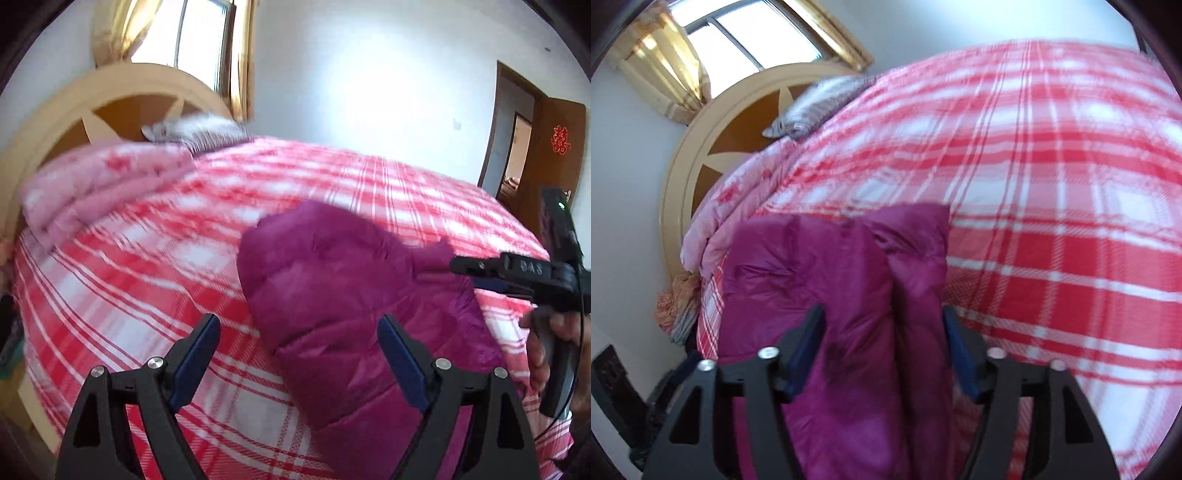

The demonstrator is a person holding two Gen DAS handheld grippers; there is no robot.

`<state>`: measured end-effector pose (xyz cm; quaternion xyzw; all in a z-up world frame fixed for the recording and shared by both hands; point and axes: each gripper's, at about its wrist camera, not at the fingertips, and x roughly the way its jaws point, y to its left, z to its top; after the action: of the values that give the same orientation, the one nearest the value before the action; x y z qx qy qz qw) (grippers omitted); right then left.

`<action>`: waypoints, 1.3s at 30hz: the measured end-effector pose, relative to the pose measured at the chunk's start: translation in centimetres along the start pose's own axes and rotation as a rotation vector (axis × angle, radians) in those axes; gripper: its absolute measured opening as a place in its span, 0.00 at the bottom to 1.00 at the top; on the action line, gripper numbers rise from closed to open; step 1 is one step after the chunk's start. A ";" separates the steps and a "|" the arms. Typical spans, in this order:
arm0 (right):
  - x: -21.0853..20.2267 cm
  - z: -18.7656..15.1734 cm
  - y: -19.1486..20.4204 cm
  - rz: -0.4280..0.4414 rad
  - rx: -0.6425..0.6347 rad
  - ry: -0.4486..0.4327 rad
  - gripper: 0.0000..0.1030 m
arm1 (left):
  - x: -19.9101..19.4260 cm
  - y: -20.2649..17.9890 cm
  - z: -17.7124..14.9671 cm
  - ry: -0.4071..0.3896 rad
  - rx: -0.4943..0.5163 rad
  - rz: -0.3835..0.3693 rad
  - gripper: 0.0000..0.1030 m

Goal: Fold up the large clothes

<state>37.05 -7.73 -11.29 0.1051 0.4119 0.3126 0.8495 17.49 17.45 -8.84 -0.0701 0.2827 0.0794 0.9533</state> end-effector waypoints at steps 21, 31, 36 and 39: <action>-11.6 -3.9 7.3 -0.144 -0.186 -0.273 0.94 | -5.5 -0.3 2.6 -0.112 -0.004 -0.054 0.85; -12.9 -4.8 7.5 -0.150 -0.183 -0.307 0.94 | -5.7 -0.8 2.6 -0.119 0.011 -0.054 0.85; -13.1 -4.9 7.3 -0.155 -0.175 -0.312 0.94 | -5.7 -1.0 2.5 -0.119 0.016 -0.054 0.85; -13.0 -5.0 7.2 -0.154 -0.175 -0.311 0.94 | -5.7 -1.1 2.5 -0.118 0.023 -0.052 0.85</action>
<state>24.01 -10.54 -3.06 0.0460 0.2537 0.2616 0.9301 14.28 16.15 -3.55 -0.0618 0.2252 0.0552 0.9708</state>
